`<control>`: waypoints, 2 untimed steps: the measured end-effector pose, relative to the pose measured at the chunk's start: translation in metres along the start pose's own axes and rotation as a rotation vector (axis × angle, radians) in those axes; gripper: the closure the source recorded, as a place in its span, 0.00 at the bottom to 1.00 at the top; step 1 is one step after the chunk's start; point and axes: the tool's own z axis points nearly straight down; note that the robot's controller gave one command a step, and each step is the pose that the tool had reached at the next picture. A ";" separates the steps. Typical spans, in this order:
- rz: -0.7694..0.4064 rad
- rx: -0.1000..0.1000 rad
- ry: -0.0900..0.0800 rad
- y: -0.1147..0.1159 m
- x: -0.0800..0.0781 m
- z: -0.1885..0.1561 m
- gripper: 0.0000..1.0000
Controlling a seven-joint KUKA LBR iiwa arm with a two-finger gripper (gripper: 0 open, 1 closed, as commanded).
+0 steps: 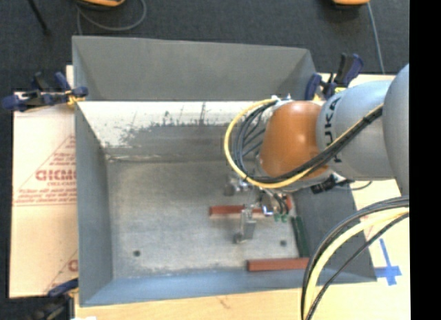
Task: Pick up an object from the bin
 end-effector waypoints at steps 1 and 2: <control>0.003 -0.003 -0.004 0.001 -0.001 -0.003 1.00; -0.042 0.000 -0.012 0.002 -0.007 -0.145 1.00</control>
Offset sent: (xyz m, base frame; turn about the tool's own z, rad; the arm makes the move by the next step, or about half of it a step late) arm 0.0000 0.0000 0.0000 0.0000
